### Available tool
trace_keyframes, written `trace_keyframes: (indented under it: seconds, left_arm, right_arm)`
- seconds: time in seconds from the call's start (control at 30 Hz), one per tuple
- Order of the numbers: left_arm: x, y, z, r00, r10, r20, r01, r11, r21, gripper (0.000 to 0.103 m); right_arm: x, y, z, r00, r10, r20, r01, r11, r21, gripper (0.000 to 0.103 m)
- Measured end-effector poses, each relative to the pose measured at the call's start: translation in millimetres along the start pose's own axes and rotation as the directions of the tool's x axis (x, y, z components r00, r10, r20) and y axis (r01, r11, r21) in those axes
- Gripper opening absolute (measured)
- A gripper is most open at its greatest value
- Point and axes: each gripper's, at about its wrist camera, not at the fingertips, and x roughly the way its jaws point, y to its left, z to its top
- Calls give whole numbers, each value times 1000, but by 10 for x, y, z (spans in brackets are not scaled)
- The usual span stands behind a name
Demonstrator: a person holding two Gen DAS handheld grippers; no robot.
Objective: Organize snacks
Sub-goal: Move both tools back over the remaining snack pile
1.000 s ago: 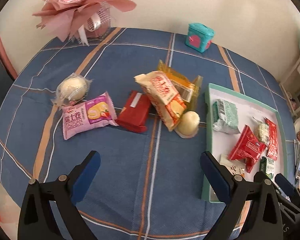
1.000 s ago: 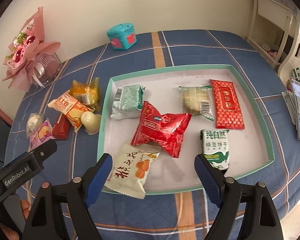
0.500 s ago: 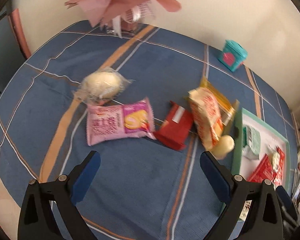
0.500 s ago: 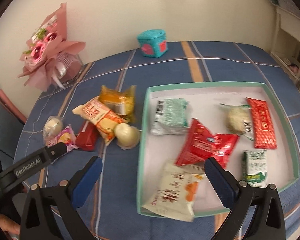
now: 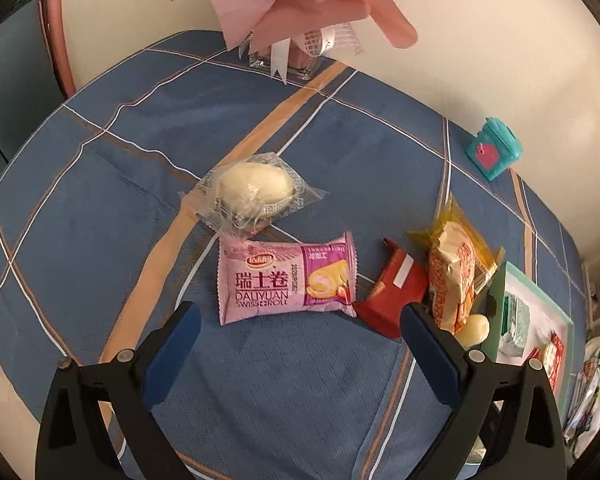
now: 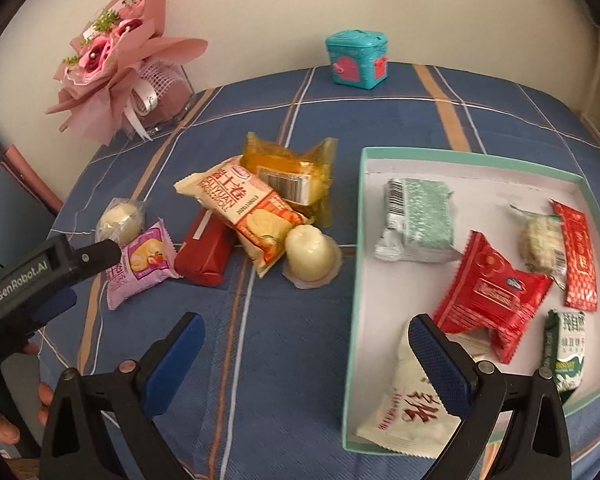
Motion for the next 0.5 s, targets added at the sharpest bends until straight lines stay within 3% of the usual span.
trace_keyframes:
  seconds: [0.5]
  left_arm:
    - [324, 141, 219, 997, -41, -60, 36, 997, -75, 100]
  right_arm:
    - [195, 59, 362, 999, 19, 40, -18, 999, -33, 102]
